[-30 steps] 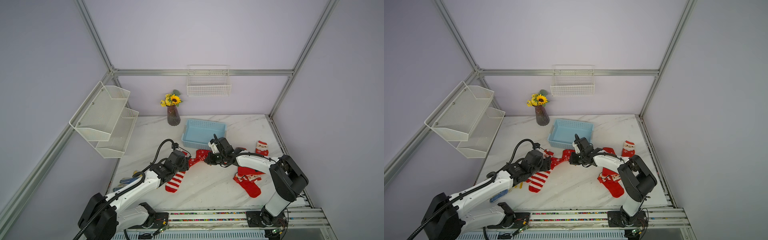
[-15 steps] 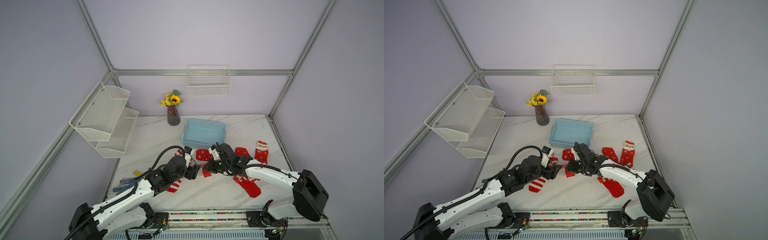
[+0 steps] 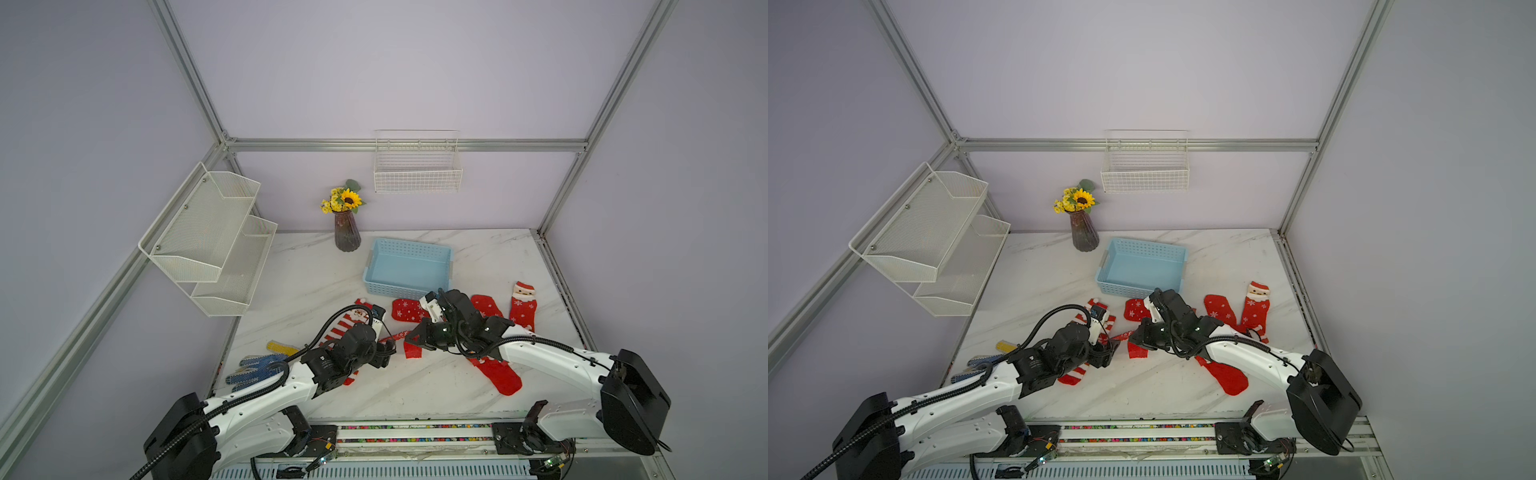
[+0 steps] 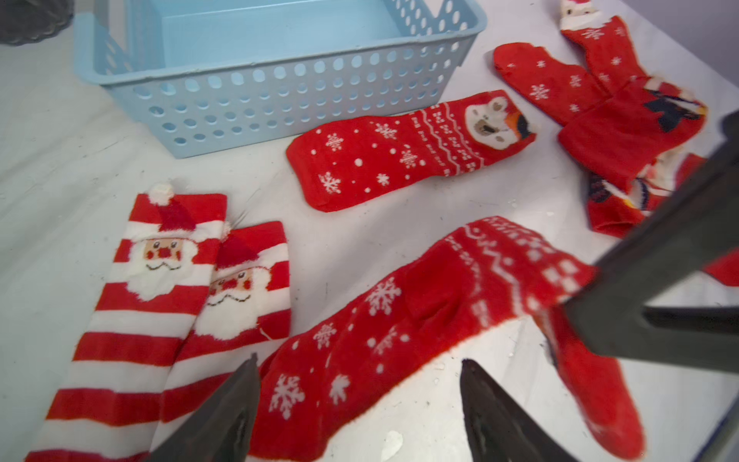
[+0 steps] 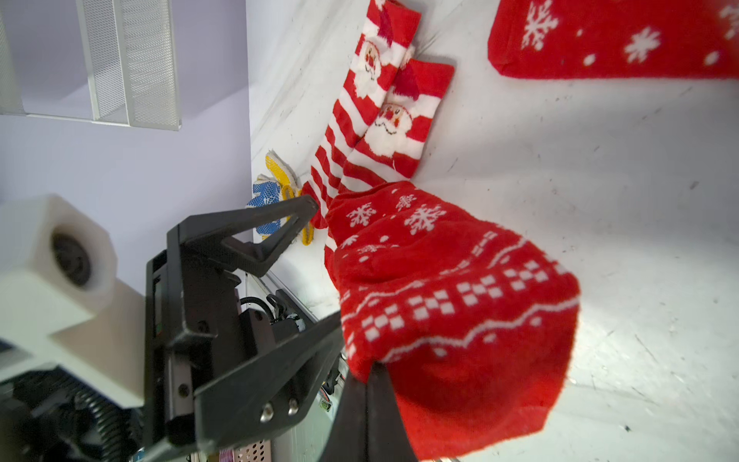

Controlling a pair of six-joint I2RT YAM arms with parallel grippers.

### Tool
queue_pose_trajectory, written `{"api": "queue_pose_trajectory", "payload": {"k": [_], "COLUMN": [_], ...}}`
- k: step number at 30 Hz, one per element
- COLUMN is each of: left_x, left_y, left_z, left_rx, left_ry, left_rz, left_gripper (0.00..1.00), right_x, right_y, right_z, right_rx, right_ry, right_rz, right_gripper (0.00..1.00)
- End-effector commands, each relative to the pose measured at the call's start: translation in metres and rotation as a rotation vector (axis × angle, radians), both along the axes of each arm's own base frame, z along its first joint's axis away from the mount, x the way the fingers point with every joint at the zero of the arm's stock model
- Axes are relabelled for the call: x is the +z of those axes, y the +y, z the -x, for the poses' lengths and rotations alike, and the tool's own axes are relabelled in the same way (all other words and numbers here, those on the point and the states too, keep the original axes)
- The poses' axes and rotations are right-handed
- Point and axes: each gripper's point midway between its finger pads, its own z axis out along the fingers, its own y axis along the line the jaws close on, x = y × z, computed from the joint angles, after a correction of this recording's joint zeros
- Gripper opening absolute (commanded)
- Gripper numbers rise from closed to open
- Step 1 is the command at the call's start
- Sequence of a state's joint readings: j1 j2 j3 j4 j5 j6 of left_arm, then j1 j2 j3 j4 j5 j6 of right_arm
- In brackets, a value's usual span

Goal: Place the socks together as a pair
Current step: Place the sock at the center of the board.

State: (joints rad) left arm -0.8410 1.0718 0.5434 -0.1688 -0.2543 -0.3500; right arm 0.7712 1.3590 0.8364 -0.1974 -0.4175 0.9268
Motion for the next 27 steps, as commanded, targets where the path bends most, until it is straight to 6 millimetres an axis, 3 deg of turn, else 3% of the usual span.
{"api": "queue_pose_trajectory", "payload": {"k": [1,5,7,9,12,13,20,24,27], "left_x": [-0.006,-0.012,-0.01,-0.003,0.009,0.009,-0.011,-0.024,-0.034], "left_y": [0.017,0.002,-0.002,-0.005,-0.019,-0.023,-0.038,-0.036,-0.038], "left_z": [-0.016,-0.014,-0.012,-0.009,0.003,0.01,0.061,0.062,0.057], "left_rx": [0.138,0.093,0.08,0.074,-0.008,-0.033,-0.143,-0.144,-0.134], "left_ry": [-0.033,0.038,0.053,0.067,0.096,0.127,0.416,0.444,0.464], "left_rz": [-0.046,-0.043,-0.026,0.014,0.088,0.109,0.151,0.107,0.074], "left_gripper": [0.74,0.61,0.47,0.4,0.17,0.14,0.08,0.0,0.0], "right_x": [0.01,0.006,0.005,0.003,-0.002,-0.003,-0.01,-0.023,-0.039], "right_y": [0.003,0.003,0.001,-0.004,-0.01,-0.012,-0.026,-0.031,-0.034], "right_z": [0.001,0.003,0.004,0.005,0.006,0.008,0.02,0.014,0.002], "right_rx": [-0.012,-0.01,-0.012,-0.025,-0.043,-0.043,-0.044,-0.076,-0.091], "right_ry": [-0.005,0.003,0.001,-0.008,-0.015,-0.011,0.003,0.01,0.013], "right_rz": [-0.044,-0.043,-0.038,-0.029,-0.019,-0.015,0.012,0.063,0.116], "right_gripper": [0.0,0.0,0.0,0.0,0.0,0.0,0.0,0.0,0.0]}}
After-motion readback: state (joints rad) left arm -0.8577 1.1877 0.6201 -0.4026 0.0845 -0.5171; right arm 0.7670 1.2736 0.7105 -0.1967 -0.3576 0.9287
